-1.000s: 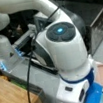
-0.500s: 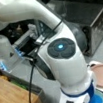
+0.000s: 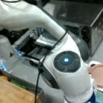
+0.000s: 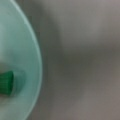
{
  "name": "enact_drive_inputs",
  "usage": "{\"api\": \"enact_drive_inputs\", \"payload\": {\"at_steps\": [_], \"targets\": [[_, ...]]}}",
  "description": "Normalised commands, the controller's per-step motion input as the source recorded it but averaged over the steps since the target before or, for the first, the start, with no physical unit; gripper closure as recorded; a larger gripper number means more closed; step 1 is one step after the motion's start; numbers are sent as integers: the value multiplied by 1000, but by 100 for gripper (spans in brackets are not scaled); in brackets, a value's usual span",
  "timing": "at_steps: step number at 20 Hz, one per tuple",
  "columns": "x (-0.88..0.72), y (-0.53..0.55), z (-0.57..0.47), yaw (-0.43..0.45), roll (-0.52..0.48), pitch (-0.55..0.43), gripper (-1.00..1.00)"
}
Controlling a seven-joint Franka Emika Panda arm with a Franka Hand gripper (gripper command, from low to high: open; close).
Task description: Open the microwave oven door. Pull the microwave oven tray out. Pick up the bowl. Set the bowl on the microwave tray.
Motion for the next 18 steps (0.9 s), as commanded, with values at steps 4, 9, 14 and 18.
{"api": "enact_drive_inputs", "payload": {"at_steps": [4,9,14,18], "targets": [[-17,59,-257,5,167,-122,-100],[-29,3,-243,2,178,-171,-100],[-48,-63,-227,2,200,-209,-100],[-75,-78,-148,-6,215,-215,-100]]}}
